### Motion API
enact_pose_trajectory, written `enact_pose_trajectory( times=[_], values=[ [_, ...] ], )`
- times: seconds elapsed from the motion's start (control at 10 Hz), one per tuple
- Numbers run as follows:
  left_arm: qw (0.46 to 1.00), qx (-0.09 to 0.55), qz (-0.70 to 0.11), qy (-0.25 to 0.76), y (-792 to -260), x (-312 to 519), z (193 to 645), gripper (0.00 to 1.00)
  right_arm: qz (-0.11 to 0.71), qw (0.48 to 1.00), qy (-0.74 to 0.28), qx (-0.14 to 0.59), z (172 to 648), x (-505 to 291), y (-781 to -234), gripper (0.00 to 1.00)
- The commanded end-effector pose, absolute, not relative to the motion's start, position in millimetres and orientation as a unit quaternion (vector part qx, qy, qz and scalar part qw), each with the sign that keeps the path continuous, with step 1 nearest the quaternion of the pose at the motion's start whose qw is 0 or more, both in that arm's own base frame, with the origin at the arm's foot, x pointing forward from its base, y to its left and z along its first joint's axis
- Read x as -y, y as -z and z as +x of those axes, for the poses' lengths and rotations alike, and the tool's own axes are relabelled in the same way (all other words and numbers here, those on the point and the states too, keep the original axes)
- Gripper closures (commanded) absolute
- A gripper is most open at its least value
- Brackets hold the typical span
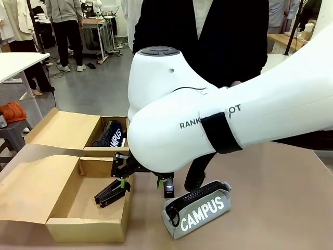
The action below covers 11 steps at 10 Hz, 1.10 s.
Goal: Place items inside the box.
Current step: Pick up a Pencil pouch or Stapler and place it inside the Mailer Box closest to the robot.
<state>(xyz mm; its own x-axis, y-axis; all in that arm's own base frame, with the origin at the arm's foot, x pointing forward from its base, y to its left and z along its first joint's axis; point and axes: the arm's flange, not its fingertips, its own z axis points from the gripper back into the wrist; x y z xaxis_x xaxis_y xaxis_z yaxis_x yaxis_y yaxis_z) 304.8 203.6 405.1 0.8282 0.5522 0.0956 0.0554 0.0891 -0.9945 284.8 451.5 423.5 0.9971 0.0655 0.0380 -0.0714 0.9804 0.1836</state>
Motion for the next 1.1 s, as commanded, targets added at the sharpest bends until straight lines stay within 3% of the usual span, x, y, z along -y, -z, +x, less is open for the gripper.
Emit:
enact_pose_trajectory(
  times=[0.0,0.2,0.4,0.5,0.7,1.0],
  values=[
    [0.698,0.239,-0.654,-0.168,-405.8,-202.8,302.9,0.00,0.168,0.982,-0.076,-0.037,291.0,-372.8,-443.6,0.00],
    [0.698,0.239,-0.654,-0.168,-405.8,-202.8,302.9,0.00,0.182,0.981,-0.058,-0.031,289.2,-260.2,-444.8,0.00],
    [0.698,0.239,-0.654,-0.168,-405.8,-202.8,302.9,0.00,0.186,0.980,0.006,-0.066,263.1,-168.3,-433.0,0.00],
    [0.698,0.239,-0.654,-0.168,-405.8,-202.8,302.9,0.00,0.202,0.977,0.046,-0.042,245.3,-125.9,-430.3,0.00],
    [0.698,0.239,-0.654,-0.168,-405.8,-202.8,302.9,0.00,0.290,0.952,0.096,0.011,208.9,-40.7,-419.4,0.00],
    [0.698,0.239,-0.654,-0.168,-405.8,-202.8,302.9,0.00,0.493,0.846,0.193,-0.051,193.3,35.2,-328.8,0.00]
  ],
)
